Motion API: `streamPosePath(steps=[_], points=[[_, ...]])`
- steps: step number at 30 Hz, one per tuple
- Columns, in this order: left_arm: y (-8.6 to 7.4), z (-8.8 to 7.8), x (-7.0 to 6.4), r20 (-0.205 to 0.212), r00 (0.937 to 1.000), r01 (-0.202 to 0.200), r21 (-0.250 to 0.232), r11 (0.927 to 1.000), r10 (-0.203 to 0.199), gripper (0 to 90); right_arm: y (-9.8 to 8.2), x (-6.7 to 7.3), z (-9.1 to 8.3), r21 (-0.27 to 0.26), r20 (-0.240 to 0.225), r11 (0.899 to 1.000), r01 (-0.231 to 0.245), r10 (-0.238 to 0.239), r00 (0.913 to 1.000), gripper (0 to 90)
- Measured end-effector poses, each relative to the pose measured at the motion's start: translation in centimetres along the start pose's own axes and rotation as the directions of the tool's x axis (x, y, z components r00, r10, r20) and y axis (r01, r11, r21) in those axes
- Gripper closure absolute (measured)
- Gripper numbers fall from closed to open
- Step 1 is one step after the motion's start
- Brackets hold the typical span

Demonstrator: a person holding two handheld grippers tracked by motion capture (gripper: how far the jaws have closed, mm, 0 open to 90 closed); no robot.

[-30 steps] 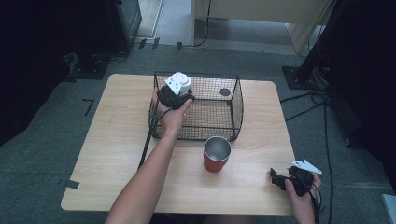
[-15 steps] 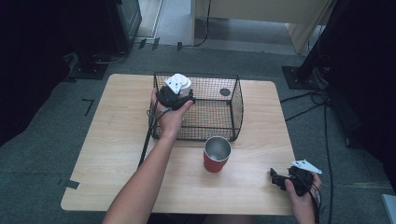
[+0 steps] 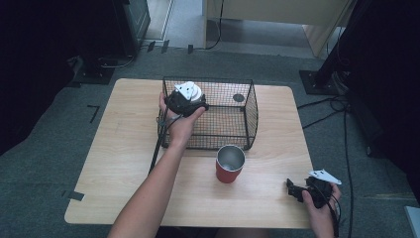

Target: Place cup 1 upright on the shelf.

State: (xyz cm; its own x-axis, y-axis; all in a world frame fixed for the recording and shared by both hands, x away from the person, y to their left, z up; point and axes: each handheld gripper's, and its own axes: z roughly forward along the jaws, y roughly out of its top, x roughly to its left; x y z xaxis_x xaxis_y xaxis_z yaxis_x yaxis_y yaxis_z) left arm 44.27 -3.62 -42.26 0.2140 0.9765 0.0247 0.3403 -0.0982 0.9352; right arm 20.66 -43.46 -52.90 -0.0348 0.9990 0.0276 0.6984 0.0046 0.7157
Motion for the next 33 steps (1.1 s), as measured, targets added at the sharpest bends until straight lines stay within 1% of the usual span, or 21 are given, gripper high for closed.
streamPosePath(steps=[1,2,4,5,6,7,9,10,12,14,16,17,21,22,24,27,28,29,30,31,33], points=[[0.0,0.0,0.0,0.0,1.0,0.0,0.0,1.0,0.0,0.4,0.0,0.0,0.0,0.0,0.0,1.0,0.0,0.0,1.0,0.0],[0.1,-0.1,0.1,0.002,0.9998,0.022,-0.02,0.9996,-0.022,0.4,0.0,0.0,0.0,0.0,0.0,1.0,0.0,0.0,1.0,0.0],[0.2,-0.2,0.2,0.002,0.9995,0.03,-0.026,0.9992,-0.03,0.0,0.0,0.0,0.0,0.0,0.0,1.0,0.0,0.0,1.0,0.0],[0.3,-0.4,0.3,-0.024,0.9992,0.033,-0.038,0.9987,-0.034,0.0,0.0,0.0,0.0,0.0,0.0,1.0,0.0,0.0,1.0,0.0],[0.3,-0.4,0.3,-0.024,0.9992,0.033,-0.038,0.9987,-0.034,0.0,0.0,0.0,0.0,0.0,0.0,1.0,0.0,0.0,1.0,0.0],[0.4,-0.5,0.3,-0.015,0.9986,0.05,-0.035,0.9981,-0.05,0.0,0.0,0.0,0.0,0.0,0.0,1.0,0.0,0.0,1.0,0.0],[0.4,-0.5,0.3,-0.015,0.9986,0.051,-0.032,0.9982,-0.052,0.0,0.0,0.0,0.0,0.0,0.0,1.0,0.0,0.0,1.0,0.0],[0.4,-0.7,0.1,-0.024,0.9981,0.057,-0.022,0.9981,-0.057,0.0,0.0,0.0,0.0,0.0,-0.001,1.0,0.001,-0.001,1.0,0.0],[0.4,-0.9,0.0,-0.031,0.9976,0.061,-0.029,0.9977,-0.062,0.0,0.0,0.0,0.0,0.0,-0.001,1.0,0.001,-0.001,1.0,0.0],[0.4,-1.0,-0.2,-0.051,0.997,0.057,-0.034,0.9978,-0.058,0.1,0.0,0.0,0.0,0.0,-0.001,1.0,0.0,0.0,1.0,0.0],[0.4,-1.1,-0.2,-0.053,0.9962,0.067,-0.035,0.9971,-0.069,0.0,0.0,0.0,0.0,0.0,-0.001,1.0,0.0,0.0,1.0,0.0],[0.5,-1.2,-0.2,-0.053,0.9964,0.064,-0.034,0.9973,-0.066,0.0,0.0,0.0,0.0,0.0,-0.001,1.0,0.0,0.0,1.0,0.0],[0.6,-1.4,-0.1,-0.039,0.9961,0.077,-0.035,0.9964,-0.079,0.0,0.0,0.0,0.0,0.0,0.0,1.0,0.001,-0.001,1.0,0.0],[0.8,-1.6,0.0,-0.023,0.9949,0.097,-0.04,0.9944,-0.098,0.0,0.0,0.0,0.0,0.0,-0.001,1.0,0.0,0.0,1.0,0.0],[1.0,-1.7,0.1,-0.014,0.9942,0.106,-0.041,0.9935,-0.107,0.0,0.0,0.0,0.0,0.0,-0.001,1.0,0.0,0.0,1.0,0.0],[1.3,-2.4,0.0,0.0,0.9945,0.105,-0.053,0.9931,-0.105,0.0,0.0,0.0,0.0,0.0,-0.001,1.0,0.002,-0.002,1.0,0.0],[1.4,-2.6,-0.1,0.006,0.9945,0.104,-0.059,0.9928,-0.104,0.0,0.0,0.0,0.0,0.0,-0.001,1.0,0.002,-0.002,1.0,0.0],[1.6,-3.0,0.0,0.013,0.9947,0.102,-0.081,0.9915,-0.102,0.1,0.0,0.0,0.1,0.0,-0.001,1.0,0.001,-0.001,1.0,0.0],[1.6,-3.0,0.0,0.013,0.9947,0.102,-0.081,0.9915,-0.102,0.0,0.1,0.0,0.1,0.0,-0.001,1.0,0.001,-0.001,1.0,0.0],[1.8,-3.2,0.0,0.01,0.9947,0.103,-0.096,0.9901,-0.103,0.1,0.0,0.0,0.1,0.0,-0.001,1.0,0.001,-0.001,1.0,0.0],[2.3,-3.9,0.2,0.019,0.9934,0.115,-0.121,0.986,-0.113,0.1,0.0,0.0,0.1,0.0,-0.001,1.0,0.001,-0.001,1.0,0.0]])
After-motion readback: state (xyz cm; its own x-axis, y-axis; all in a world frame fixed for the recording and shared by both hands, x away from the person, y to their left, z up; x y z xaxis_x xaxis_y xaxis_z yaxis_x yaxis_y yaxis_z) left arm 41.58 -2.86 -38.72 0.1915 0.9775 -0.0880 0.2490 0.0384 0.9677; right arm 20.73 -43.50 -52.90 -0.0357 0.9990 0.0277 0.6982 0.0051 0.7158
